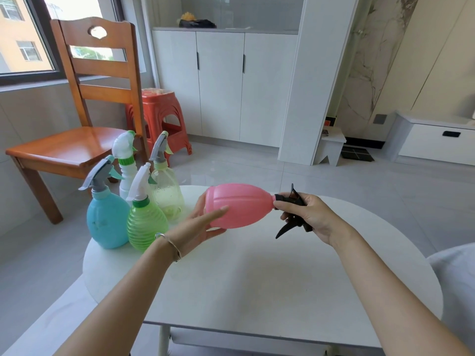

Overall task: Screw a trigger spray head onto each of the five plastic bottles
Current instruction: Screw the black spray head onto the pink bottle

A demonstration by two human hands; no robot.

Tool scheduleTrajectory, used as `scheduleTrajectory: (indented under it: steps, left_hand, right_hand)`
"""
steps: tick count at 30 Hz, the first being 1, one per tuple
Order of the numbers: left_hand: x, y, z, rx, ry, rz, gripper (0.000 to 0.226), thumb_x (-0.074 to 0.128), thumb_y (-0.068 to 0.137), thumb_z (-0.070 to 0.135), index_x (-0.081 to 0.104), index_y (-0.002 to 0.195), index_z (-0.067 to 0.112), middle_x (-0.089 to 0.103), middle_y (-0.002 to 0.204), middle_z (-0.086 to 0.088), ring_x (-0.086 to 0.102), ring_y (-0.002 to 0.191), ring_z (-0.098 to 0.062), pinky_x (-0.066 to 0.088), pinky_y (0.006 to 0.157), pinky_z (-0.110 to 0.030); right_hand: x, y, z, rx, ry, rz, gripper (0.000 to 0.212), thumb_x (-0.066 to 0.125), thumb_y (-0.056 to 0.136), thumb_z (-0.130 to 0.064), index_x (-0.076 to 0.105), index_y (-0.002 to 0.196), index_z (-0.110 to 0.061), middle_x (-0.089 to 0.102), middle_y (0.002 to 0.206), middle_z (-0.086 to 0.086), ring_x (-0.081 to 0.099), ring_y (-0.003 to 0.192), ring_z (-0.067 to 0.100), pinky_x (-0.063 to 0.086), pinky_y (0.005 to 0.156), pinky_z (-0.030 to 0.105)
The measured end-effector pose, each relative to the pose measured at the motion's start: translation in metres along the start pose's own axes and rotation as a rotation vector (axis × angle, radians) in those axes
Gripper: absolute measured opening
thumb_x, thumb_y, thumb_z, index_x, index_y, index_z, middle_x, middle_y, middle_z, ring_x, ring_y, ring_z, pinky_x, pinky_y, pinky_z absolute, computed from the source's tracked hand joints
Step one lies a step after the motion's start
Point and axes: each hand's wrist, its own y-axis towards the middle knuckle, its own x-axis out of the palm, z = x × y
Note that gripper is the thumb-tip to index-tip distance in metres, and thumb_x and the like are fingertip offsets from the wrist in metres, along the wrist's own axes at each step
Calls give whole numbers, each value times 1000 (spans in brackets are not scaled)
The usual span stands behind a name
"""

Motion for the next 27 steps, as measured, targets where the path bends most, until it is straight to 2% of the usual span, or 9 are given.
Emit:
scheduleTrajectory:
  steps: [3,7,10,13,15,19,21,24,27]
  left_hand:
    - [3,-1,5,-63,-42,67,59,58,78,58,43,130,33,49,131,-6,62,107,-24,59,78,-37]
    - [8,-3,5,-262,68,179,52,40,83,67,55,100,20,67,87,-15,69,65,-25,59,53,-32]
    - [5,-4,4,-301,89,205,58,39,81,70,56,96,17,66,73,-15,66,54,-24,56,47,-28]
    - [5,-3,6,-223,94,217,49,45,81,67,56,99,22,66,83,-11,67,61,-22,57,52,-29]
    - [4,-2,6,-132,122,198,49,53,77,68,54,107,29,65,103,-9,68,79,-20,58,58,-29]
    - [-4,-3,5,80,108,31,83,81,48,59,51,120,31,59,127,-3,62,111,-16,56,80,-27]
    - [-6,-5,6,15,47,-36,92,83,46,60,47,125,30,59,127,-3,63,109,-15,56,83,-28]
    - [-2,-8,6,-200,128,-19,82,52,65,78,34,134,37,52,131,-9,67,101,-26,59,75,-42]
    - [-4,-6,3,-49,302,90,96,65,63,68,21,143,39,41,137,-5,63,102,-23,59,75,-42]
  right_hand:
    - [0,-1,1,-24,-61,-38,30,78,73,-28,71,102,-22,67,69,-2,61,64,13,36,54,20]
    - [1,-2,-2,-125,-76,-123,28,76,75,-8,70,102,-12,66,70,-7,59,61,10,49,60,16]
    - [3,-3,-4,-133,-100,-142,26,77,74,-7,71,99,-14,67,68,-7,60,59,9,49,60,17]
    - [5,-4,-4,-89,-147,-99,21,76,76,-21,72,96,-15,68,63,-10,59,53,5,35,47,14]
    - [5,-1,-1,-46,-152,-84,27,76,74,-32,72,97,-17,73,78,-7,60,55,6,29,51,22]
    - [1,1,3,65,-15,-102,30,75,75,-30,72,101,-16,74,87,-5,60,55,7,40,64,23]
    - [1,2,4,76,26,-109,30,74,75,-28,71,102,-14,73,86,-4,60,55,8,44,67,22]
    - [4,2,6,66,-5,-111,32,76,74,-29,72,102,-15,73,86,-4,60,55,8,42,68,23]
    - [5,2,7,95,-6,-108,28,75,76,-28,72,101,-16,73,88,-4,60,55,8,45,65,20]
